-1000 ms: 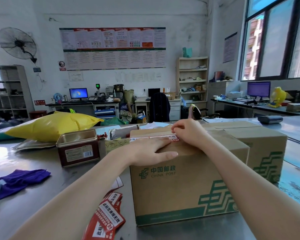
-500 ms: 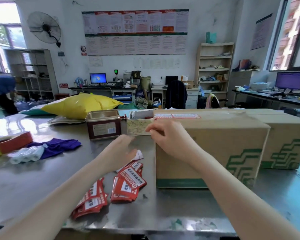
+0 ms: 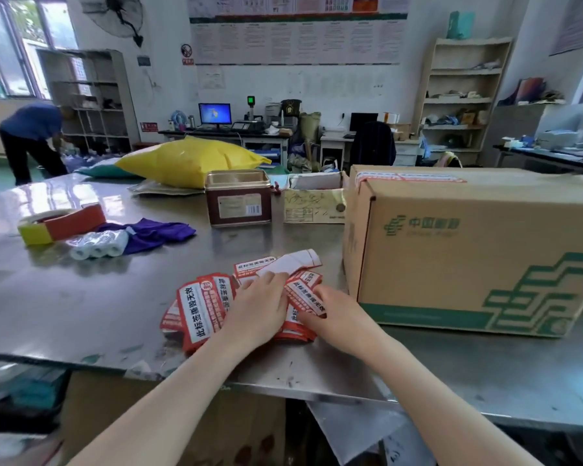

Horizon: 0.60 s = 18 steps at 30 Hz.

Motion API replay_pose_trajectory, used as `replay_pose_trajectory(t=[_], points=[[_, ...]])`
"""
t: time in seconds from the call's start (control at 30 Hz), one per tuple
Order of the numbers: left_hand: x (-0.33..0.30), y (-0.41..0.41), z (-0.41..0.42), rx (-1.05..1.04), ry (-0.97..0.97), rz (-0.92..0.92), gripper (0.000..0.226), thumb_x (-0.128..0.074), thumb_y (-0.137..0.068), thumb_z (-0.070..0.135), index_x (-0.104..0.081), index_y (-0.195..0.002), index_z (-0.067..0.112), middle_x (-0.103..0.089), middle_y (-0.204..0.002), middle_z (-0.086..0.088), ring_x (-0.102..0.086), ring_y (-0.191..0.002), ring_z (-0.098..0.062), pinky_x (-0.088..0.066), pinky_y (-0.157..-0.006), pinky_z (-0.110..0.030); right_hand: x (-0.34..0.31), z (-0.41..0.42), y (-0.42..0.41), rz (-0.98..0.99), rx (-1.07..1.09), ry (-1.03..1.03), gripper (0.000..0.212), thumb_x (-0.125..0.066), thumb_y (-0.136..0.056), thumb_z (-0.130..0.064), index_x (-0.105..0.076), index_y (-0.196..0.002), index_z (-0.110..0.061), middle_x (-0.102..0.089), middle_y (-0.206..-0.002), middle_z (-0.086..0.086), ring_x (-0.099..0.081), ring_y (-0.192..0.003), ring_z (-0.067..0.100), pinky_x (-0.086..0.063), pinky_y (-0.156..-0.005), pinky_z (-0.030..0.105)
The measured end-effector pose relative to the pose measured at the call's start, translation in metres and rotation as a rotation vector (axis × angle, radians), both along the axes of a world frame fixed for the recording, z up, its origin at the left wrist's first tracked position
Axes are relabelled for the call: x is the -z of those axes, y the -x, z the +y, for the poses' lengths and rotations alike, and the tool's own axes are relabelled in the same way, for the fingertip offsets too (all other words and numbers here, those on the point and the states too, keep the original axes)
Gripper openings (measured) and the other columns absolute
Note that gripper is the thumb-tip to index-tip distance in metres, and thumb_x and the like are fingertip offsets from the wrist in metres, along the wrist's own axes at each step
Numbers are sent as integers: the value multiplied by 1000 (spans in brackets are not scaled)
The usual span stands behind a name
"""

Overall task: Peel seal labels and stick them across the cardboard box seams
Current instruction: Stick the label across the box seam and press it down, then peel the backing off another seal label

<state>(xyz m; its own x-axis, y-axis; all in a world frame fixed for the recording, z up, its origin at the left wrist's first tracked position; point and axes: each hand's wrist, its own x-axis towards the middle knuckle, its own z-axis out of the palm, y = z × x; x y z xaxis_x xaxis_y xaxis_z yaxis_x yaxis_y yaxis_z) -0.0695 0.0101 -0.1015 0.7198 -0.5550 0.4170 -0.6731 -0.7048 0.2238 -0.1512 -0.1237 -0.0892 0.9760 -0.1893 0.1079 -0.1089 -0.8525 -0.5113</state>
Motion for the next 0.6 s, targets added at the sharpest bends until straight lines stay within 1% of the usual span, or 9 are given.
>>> replay_pose_trajectory(t=[0.03, 0.1, 0.2, 0.3, 0.37, 0.43, 0.5, 0.53, 0.6], points=[[3, -4, -1, 46, 22, -20, 36, -36, -96, 19, -47, -130, 14, -55, -126, -7, -53, -113, -27, -37, -97, -37, 6, 2, -5, -11, 12, 9, 43, -55, -83, -47, -49, -113, -18, -62, -109, 5, -58, -98, 24, -47, -82, 36], [3, -11, -5, 154, 54, 25, 36, -36, -96, 17, -48, -130, 11, -55, -123, -9, -53, -111, -28, -41, -95, -39, 12, 4, -13, -45, 34, 49, 49, -54, -82, -50, -47, -119, -18, -61, -114, 7, -56, -105, 28, -46, -88, 41], [5, -29, -5, 256, 40, 70, 34, -37, -96, 18, -49, -127, 9, -54, -120, -11, -54, -109, -28, -44, -92, -40, 10, 5, -26, -106, 44, 72, 43, -53, -86, -39, -45, -121, -16, -58, -115, 10, -52, -110, 31, -44, -88, 39], [5, -47, -4, 288, 73, 12, 32, -38, -96, 21, -55, -121, 9, -58, -115, -8, -57, -104, -24, -45, -88, -33, 7, 2, -37, -185, 37, 144, 41, -52, -88, -35, -43, -124, -17, -55, -119, 6, -51, -111, 27, -42, -87, 36], [2, -52, -4, 233, 179, -82, 29, -42, -95, 20, -60, -114, 8, -62, -108, -7, -61, -95, -23, -45, -78, -29, 10, 1, -38, -282, 37, 156, 39, -53, -88, -36, -44, -122, -18, -53, -120, 2, -52, -110, 23, -44, -88, 35], [-2, -56, -8, 129, 391, -117, 23, -47, -94, 16, -62, -110, 8, -63, -104, -4, -60, -89, -15, -43, -76, -21, 12, 1, -40, -353, 16, 122, 39, -54, -88, -39, -44, -121, -20, -52, -122, -3, -53, -109, 16, -45, -89, 30], [-5, -56, -13, 14, 646, -34, 22, -49, -95, 17, -61, -111, 8, -60, -106, -1, -55, -91, -7, -42, -77, -12, 8, 1, -38, -376, -4, 45, 45, -54, -88, -42, -42, -127, -22, -50, -126, -6, -52, -106, 8, -46, -89, 25], [-5, -56, -15, -24, 711, 40, 24, -49, -96, 20, -60, -113, 9, -58, -109, -1, -55, -94, -7, -44, -80, -12, 6, 0, -37, -383, -17, 19, 48, -55, -87, -43, -41, -129, -23, -49, -128, -6, -51, -104, 4, -47, -89, 23], [-5, -58, -16, -15, 713, 153, 28, -48, -96, 29, -58, -116, 12, -60, -109, -2, -58, -95, -8, -51, -82, -21, 4, 0, -36, -411, -48, 22, 51, -56, -86, -43, -41, -131, -23, -46, -133, -7, -45, -105, -2, -43, -91, 19]])
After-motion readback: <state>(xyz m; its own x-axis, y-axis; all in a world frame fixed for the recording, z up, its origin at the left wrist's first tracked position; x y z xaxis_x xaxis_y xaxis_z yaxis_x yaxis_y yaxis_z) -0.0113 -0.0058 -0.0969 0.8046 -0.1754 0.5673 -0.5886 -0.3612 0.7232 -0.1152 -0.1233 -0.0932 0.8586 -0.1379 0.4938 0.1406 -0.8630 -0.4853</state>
